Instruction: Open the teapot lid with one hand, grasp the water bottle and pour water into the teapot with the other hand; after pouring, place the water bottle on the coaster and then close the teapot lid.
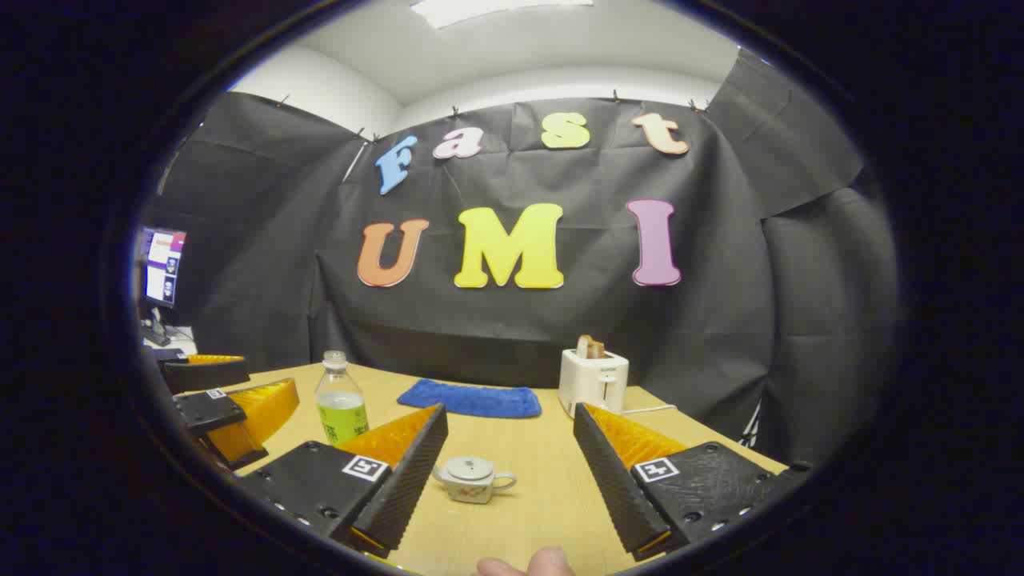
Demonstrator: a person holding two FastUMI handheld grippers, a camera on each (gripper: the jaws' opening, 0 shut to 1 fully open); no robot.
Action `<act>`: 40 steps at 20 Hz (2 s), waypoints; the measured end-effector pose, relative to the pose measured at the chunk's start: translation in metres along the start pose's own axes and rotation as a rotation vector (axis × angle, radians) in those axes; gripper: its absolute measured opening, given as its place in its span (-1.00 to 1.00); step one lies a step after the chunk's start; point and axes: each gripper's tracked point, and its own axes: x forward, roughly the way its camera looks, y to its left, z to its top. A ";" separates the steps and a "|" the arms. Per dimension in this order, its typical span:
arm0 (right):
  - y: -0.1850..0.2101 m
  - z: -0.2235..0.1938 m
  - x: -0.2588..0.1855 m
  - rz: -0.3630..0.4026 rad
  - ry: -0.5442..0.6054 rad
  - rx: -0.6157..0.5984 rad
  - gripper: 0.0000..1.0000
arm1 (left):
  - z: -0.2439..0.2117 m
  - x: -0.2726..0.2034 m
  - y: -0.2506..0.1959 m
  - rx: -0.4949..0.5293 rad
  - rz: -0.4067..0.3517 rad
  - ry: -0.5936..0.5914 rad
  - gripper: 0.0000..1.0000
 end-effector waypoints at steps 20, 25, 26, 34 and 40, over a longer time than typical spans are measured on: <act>0.002 -0.005 0.000 -0.026 0.005 -0.022 0.91 | -0.006 -0.001 -0.005 -0.012 -0.033 0.023 0.96; 0.001 -0.013 0.006 -0.032 0.032 -0.016 0.91 | -0.008 -0.001 -0.007 -0.006 -0.040 0.031 0.96; 0.001 -0.017 0.008 -0.029 0.043 -0.013 0.91 | -0.008 -0.002 -0.007 -0.008 -0.042 0.032 0.96; 0.016 -0.049 0.034 0.003 0.105 -0.028 0.91 | -0.008 -0.002 0.001 -0.024 -0.037 0.046 0.96; 0.027 -0.086 0.078 0.008 0.193 0.010 0.91 | -0.010 -0.003 0.012 -0.037 -0.020 0.059 0.96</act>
